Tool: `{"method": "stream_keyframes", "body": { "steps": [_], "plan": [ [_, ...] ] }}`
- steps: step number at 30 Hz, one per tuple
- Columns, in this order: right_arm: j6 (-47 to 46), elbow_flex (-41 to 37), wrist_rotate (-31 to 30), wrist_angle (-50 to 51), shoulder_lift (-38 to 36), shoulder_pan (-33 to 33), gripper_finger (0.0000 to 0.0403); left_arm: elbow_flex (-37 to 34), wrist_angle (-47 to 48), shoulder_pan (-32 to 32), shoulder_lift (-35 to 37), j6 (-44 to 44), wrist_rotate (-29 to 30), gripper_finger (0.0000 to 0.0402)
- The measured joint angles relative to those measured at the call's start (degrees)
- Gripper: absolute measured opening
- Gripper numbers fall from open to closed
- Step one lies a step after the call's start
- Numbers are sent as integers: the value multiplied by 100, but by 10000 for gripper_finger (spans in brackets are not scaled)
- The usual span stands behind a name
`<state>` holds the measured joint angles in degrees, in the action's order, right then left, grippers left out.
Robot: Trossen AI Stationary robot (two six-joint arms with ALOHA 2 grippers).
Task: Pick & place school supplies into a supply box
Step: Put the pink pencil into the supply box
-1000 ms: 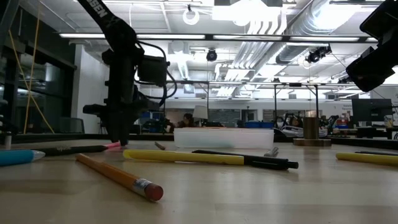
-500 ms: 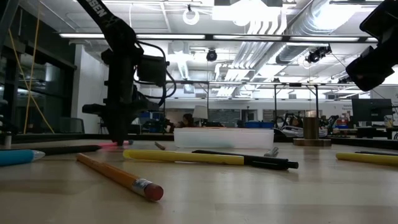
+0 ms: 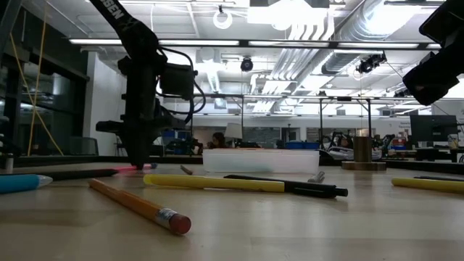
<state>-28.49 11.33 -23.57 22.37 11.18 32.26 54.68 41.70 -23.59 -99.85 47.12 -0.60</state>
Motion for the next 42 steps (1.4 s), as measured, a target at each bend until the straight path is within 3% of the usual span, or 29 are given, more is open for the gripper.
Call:
{"method": "stream_keyframes", "body": {
  "steps": [11, 19, 27, 37, 42],
  "plan": [
    [0, 0, -2, -101, 0, 0, 55, 35, 67, 0, 160, -116, 28, 38],
    [-2, 0, 10, -712, 0, 1, 55, 61, -20, -4, 475, -191, 178, 27],
    [17, 0, -13, -1438, 0, 1, 55, 61, 44, -4, 745, -191, -11, 30],
    [26, 0, -8, -1455, 0, 1, 55, 72, -105, -4, 1402, -180, -327, 33],
    [32, 0, -7, -1456, 0, 1, 55, 79, -615, -4, 1772, -89, -586, 28]
  ]
}}
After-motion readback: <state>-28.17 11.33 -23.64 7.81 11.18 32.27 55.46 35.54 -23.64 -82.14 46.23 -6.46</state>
